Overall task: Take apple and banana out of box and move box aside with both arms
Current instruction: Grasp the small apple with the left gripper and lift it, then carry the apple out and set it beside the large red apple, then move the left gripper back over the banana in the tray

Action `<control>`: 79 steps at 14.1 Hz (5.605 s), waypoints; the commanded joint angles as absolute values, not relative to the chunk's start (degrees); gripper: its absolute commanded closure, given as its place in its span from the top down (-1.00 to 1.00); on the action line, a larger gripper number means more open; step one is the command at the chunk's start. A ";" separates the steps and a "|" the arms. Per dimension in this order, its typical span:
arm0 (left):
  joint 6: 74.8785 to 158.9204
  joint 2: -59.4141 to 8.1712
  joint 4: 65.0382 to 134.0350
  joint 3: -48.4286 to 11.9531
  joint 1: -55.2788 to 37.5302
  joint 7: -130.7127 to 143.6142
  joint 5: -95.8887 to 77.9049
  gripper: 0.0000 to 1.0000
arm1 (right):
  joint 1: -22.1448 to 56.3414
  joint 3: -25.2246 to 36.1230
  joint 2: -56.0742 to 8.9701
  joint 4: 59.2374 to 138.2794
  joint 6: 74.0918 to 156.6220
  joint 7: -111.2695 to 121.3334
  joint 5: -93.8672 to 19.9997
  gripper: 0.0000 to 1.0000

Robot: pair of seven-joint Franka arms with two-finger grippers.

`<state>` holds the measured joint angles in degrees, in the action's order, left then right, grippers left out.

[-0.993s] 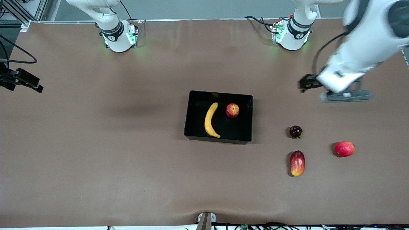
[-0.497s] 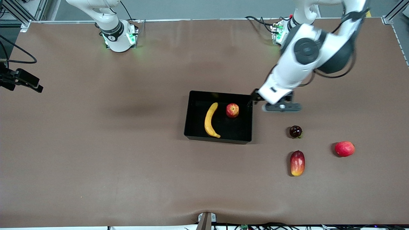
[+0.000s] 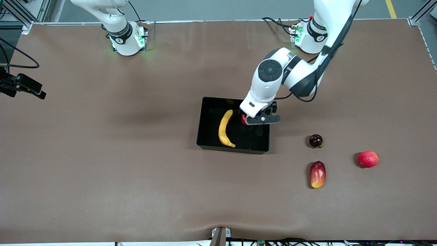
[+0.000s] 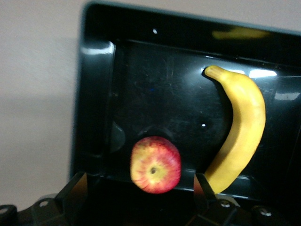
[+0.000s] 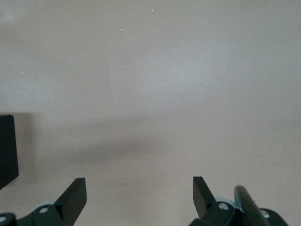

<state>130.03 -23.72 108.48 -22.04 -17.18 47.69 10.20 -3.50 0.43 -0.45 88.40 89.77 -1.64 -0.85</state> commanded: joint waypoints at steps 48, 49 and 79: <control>134.73 -29.35 106.26 -21.80 21.61 13.37 23.82 -1.00 | -4.66 -0.35 -0.97 87.98 89.47 -1.23 -1.32 1.00; 135.17 -30.40 106.17 -21.80 22.58 13.19 23.91 -1.00 | -4.66 -0.35 -0.97 87.98 89.47 -1.23 -1.32 1.00; 116.19 -20.74 104.24 -43.92 23.65 26.60 18.63 1.00 | -4.39 -0.35 -1.41 87.89 89.47 -1.23 -1.32 1.00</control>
<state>117.64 -21.15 103.65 -39.99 23.55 22.98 19.53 -3.50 0.36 -1.28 88.44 89.73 -1.64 -0.85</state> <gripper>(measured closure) 0.000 0.000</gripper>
